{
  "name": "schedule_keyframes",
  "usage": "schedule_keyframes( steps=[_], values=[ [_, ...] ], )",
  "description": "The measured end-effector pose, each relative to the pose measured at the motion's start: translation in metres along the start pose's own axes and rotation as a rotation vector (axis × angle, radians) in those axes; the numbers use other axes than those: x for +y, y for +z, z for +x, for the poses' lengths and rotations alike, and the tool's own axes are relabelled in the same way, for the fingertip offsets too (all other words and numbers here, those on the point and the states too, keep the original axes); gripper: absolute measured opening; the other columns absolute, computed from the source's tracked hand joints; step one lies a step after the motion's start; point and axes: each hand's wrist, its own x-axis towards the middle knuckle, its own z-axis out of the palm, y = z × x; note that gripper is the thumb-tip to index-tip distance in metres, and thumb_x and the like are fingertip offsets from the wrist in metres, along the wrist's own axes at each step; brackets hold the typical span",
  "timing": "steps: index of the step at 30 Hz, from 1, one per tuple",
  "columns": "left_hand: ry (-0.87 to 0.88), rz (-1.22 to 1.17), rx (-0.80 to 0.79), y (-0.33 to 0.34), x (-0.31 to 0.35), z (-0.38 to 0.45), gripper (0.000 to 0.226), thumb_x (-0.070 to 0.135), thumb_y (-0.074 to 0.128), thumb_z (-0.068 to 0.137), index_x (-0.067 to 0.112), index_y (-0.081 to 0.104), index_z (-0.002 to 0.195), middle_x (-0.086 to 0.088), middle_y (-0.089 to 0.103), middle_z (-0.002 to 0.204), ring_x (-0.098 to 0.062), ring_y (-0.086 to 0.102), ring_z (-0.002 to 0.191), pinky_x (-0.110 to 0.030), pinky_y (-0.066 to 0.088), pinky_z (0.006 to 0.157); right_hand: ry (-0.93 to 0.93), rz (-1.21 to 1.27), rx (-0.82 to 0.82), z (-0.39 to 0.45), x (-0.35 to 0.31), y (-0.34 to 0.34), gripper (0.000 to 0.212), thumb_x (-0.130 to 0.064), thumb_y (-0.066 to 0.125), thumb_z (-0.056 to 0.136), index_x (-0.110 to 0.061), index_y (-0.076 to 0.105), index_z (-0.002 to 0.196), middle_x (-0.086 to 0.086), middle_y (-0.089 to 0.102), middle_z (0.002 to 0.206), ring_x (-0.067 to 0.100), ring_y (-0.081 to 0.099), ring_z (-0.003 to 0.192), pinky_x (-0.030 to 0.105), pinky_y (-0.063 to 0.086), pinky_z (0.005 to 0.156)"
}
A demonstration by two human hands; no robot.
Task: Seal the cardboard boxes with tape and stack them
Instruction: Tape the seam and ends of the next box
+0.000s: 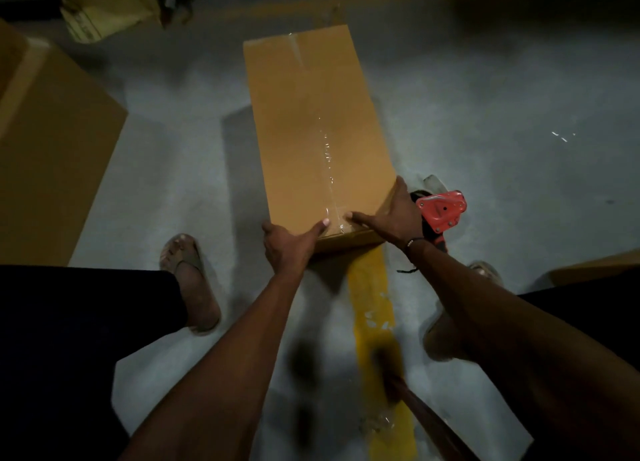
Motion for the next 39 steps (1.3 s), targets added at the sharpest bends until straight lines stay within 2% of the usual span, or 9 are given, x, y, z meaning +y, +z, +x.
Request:
schedule_keyframes(
  steps=[3,12,17,20,22,25,30,35,39],
  values=[
    [0.002,-0.026,-0.031,-0.002,-0.003,0.008,0.124,0.065,0.093,0.056,0.002,0.037,0.146,-0.018,0.054,0.145,-0.037,0.052,0.134,-0.042,0.048,0.106,0.013,0.049,-0.038,0.006,0.006,-0.002,0.148,-0.095,0.075,0.034,-0.026,0.019,0.152,0.011,0.048,0.149,0.036,0.052,0.131,0.054,0.050,0.104],
    [0.150,-0.210,-0.285,-0.018,-0.032,0.035,0.083,0.040,0.088,0.077,0.012,0.047,0.143,-0.005,0.063,0.136,-0.024,0.061,0.124,-0.043,0.048,0.110,0.058,0.323,-0.171,0.017,0.010,-0.015,0.130,-0.057,0.100,0.042,-0.025,0.034,0.150,0.000,0.055,0.143,0.023,0.054,0.127,0.047,0.048,0.108],
    [0.060,-0.340,-0.407,-0.024,-0.025,0.043,0.040,0.018,0.082,0.087,0.014,0.063,0.122,-0.004,0.070,0.119,-0.028,0.065,0.118,-0.030,0.048,0.093,0.124,0.398,-0.266,0.038,0.020,-0.012,0.114,-0.048,0.106,0.032,-0.022,0.057,0.132,-0.002,0.072,0.119,0.018,0.070,0.108,0.046,0.059,0.095],
    [-0.042,-0.424,-0.436,-0.023,-0.013,0.059,0.085,0.072,0.086,0.057,0.024,0.068,0.124,0.000,0.066,0.133,-0.025,0.061,0.122,-0.044,0.047,0.106,0.185,0.327,-0.301,0.043,0.004,-0.024,0.071,-0.050,0.099,0.053,-0.015,0.067,0.107,-0.001,0.075,0.099,0.016,0.071,0.089,0.029,0.058,0.073],
    [-0.023,-0.428,-0.386,-0.020,-0.004,0.075,0.113,0.089,0.078,0.046,0.028,0.061,0.139,0.006,0.061,0.136,-0.023,0.058,0.124,-0.051,0.045,0.110,0.294,0.332,-0.337,0.056,0.002,-0.025,0.087,-0.070,0.090,0.051,-0.011,0.066,0.111,0.007,0.073,0.106,0.023,0.071,0.092,0.034,0.060,0.077],
    [0.060,-0.442,-0.328,-0.020,0.013,0.099,0.114,0.089,0.079,0.045,0.032,0.056,0.141,0.003,0.068,0.130,-0.024,0.066,0.116,-0.053,0.054,0.102,0.286,0.359,-0.351,0.077,0.001,-0.022,0.129,-0.090,0.080,0.033,-0.016,0.055,0.136,0.010,0.066,0.125,0.032,0.066,0.106,0.047,0.057,0.088],
    [0.131,-0.402,-0.340,-0.022,0.029,0.124,0.106,0.077,0.085,0.058,0.036,0.045,0.148,0.005,0.067,0.133,-0.023,0.068,0.115,-0.053,0.057,0.097,0.135,0.403,-0.292,0.084,-0.007,-0.019,0.091,-0.071,0.077,0.072,-0.032,0.043,0.147,0.001,0.060,0.137,0.026,0.060,0.118,0.054,0.049,0.103],
    [0.173,-0.416,-0.353,-0.034,0.024,0.118,0.101,0.078,0.084,0.059,0.035,0.050,0.145,0.003,0.069,0.129,-0.024,0.070,0.113,-0.056,0.057,0.096,0.067,0.425,-0.314,0.067,-0.019,-0.025,0.070,-0.053,0.071,0.089,-0.029,0.042,0.148,-0.001,0.059,0.128,0.010,0.059,0.100,0.031,0.049,0.076],
    [0.225,-0.442,-0.342,-0.064,0.032,0.093,0.096,0.075,0.083,0.064,0.035,0.049,0.145,0.003,0.069,0.129,-0.023,0.070,0.112,-0.055,0.057,0.096,-0.006,0.445,-0.282,0.041,-0.038,-0.043,0.074,-0.055,0.071,0.088,-0.033,0.038,0.151,-0.001,0.059,0.133,0.011,0.060,0.105,0.033,0.049,0.079]
  ],
)
